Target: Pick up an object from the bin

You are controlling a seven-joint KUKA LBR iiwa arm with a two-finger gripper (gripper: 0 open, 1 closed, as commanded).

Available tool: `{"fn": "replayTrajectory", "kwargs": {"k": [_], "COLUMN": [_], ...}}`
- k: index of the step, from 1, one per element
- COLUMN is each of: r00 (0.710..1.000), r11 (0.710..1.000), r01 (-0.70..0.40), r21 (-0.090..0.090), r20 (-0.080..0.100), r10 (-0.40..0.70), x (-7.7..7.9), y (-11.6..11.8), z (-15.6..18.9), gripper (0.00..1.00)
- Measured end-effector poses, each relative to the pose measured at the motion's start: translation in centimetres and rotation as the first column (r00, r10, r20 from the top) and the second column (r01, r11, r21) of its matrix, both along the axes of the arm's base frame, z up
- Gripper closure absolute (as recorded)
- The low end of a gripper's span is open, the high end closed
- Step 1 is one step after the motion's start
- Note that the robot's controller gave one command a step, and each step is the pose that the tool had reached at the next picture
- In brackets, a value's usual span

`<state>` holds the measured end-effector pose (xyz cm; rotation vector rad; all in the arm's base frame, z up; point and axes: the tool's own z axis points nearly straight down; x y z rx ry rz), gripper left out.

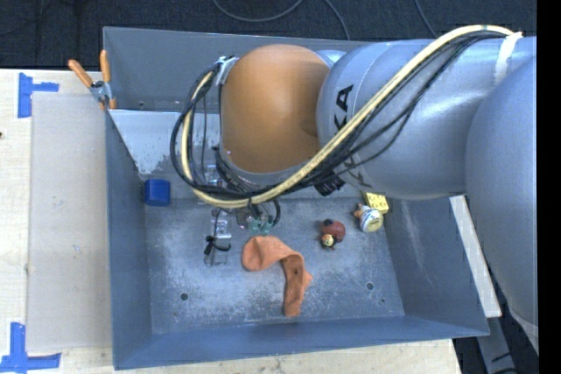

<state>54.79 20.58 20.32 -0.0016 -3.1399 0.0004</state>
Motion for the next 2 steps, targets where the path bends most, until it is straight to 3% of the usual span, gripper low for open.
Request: {"fn": "replayTrajectory", "kwargs": {"k": [1,2], "r00": [0.999,0.996], "r11": [0.999,0.996], "r01": [0.034,0.086], "r21": [0.001,-0.005], "r20": [-0.003,-0.002], "r10": [-0.034,-0.086], "x": [-2.1,-1.3], "y": [-5.0,-6.7], "z": [-3.8,-7.5], "gripper": [0.0,0.0]}}
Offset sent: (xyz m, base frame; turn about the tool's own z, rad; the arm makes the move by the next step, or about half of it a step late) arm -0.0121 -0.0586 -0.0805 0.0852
